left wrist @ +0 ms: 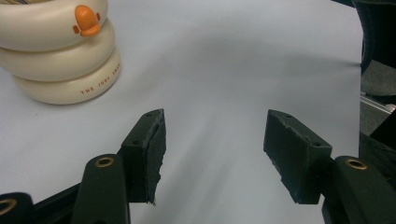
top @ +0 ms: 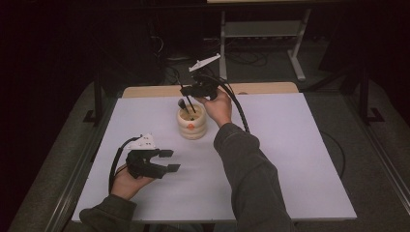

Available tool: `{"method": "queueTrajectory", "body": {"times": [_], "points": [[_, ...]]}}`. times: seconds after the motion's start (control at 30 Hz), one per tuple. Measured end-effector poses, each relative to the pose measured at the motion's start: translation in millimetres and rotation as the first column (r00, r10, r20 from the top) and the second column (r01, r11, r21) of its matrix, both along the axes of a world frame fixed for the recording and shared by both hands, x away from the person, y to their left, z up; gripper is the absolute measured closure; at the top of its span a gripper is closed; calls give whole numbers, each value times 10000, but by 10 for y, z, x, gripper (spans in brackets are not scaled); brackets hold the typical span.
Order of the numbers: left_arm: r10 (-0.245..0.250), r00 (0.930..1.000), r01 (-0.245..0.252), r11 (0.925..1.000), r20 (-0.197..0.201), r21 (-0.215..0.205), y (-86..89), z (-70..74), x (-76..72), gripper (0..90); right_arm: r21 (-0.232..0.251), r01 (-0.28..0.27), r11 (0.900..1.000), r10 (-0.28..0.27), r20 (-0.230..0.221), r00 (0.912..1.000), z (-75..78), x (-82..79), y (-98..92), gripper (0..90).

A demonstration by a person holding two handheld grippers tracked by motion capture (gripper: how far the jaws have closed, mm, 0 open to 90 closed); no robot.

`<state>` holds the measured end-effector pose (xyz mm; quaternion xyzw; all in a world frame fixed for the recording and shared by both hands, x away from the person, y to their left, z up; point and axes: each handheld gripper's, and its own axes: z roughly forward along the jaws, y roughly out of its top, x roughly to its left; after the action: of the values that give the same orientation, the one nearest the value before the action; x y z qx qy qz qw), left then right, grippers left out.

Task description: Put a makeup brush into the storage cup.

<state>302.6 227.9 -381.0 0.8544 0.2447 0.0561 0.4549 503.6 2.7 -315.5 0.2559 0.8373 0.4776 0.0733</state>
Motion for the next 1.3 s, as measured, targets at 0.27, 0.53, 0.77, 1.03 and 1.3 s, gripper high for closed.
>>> {"method": "queueTrajectory", "body": {"times": [0.27, 0.53, 0.77, 1.03, 1.3], "points": [[46, 9999, -47, 10000, -89, -47, -4, -5, -2, 380, 82, 300, 9995, -300, 85, 9995, -96, -8, -23, 843], [98, 9999, -98, 10000, -112, -1, 1, -11, 7, 372, 127, 580, 9982, -580, 57, 9983, -162, -11, -110, 842], [114, 9999, -113, 9999, -107, 65, 6, -10, 10, 370, 334, 733, 9967, -733, -37, 9973, -224, -44, -176, 841], [134, 9998, -133, 9999, -136, 8, 9, -14, 12, 368, 455, 749, 9961, -749, -28, 9972, -290, -78, -209, 840], [152, 9998, -152, 9999, -116, 21, 24, -10, 17, 368, 492, 654, 9966, -657, 34, 9978, -328, -122, -206, 839]]}}
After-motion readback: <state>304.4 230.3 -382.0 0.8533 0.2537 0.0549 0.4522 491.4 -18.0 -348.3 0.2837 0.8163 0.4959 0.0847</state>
